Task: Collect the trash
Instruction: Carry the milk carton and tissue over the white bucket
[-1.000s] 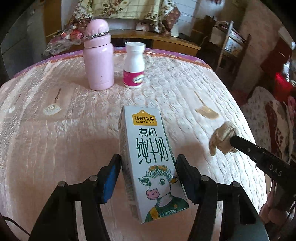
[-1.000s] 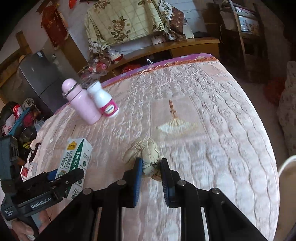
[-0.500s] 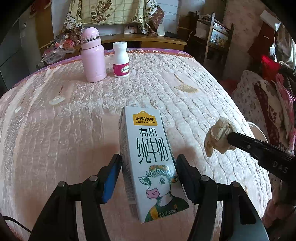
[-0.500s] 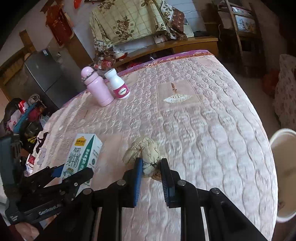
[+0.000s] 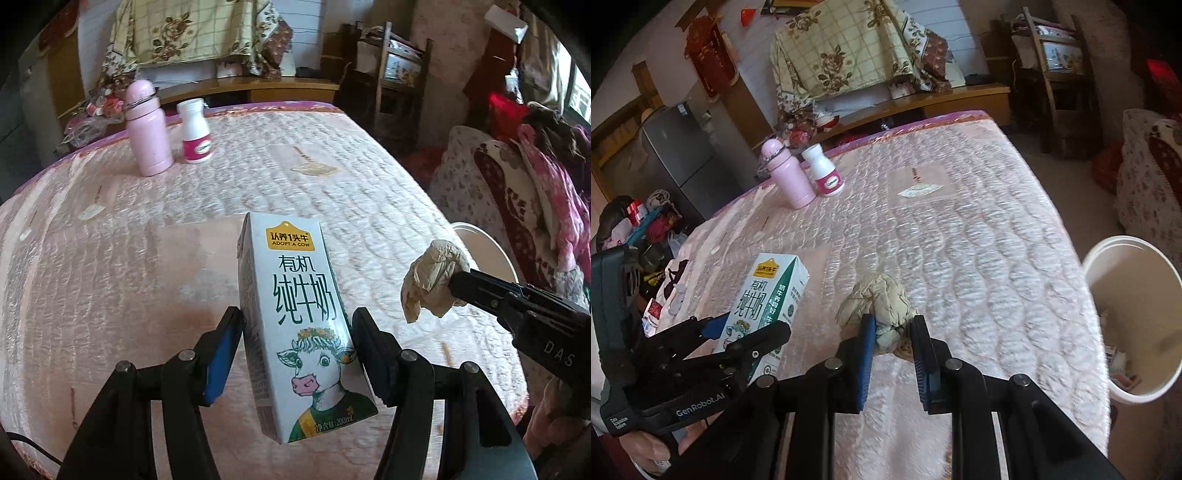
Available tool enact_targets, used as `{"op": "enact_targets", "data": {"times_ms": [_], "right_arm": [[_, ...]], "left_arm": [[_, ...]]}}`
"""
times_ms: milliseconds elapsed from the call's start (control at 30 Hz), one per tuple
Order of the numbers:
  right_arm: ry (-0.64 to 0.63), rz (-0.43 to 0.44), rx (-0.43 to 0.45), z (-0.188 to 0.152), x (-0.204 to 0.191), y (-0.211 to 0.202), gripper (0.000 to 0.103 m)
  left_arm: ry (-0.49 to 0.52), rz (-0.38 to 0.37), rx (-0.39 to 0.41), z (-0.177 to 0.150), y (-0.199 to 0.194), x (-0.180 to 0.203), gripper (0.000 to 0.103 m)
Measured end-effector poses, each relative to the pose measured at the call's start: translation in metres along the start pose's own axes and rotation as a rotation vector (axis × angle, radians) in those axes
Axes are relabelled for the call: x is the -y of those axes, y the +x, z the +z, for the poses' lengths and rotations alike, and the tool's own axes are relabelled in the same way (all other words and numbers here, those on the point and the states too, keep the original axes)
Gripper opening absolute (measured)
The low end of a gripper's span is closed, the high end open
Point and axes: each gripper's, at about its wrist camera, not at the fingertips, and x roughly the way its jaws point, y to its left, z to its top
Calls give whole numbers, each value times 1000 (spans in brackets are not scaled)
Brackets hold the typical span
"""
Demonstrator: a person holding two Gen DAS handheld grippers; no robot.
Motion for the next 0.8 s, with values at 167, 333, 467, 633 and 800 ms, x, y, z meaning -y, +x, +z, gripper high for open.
{"op": "enact_targets", "data": {"times_ms": [167,333,467,633,800], "right_arm": [[15,-55,24,-3,21,-21,22],[44,-121,54,-4,52,-41,22],[78,-166,71,-5,81,-55,22],[124,-228,81,-6,121,-69,22],[178,-284,88,-5,161,-81,22]], "left_arm": [[27,-52,-4,6,3,29,63],[70,-106,-16,14,13,65,63],[96,-148,-17,24,19,94,63],[134,-193,-27,40,33,133,63],[151,-245,-56,55,50,164,63]]}}
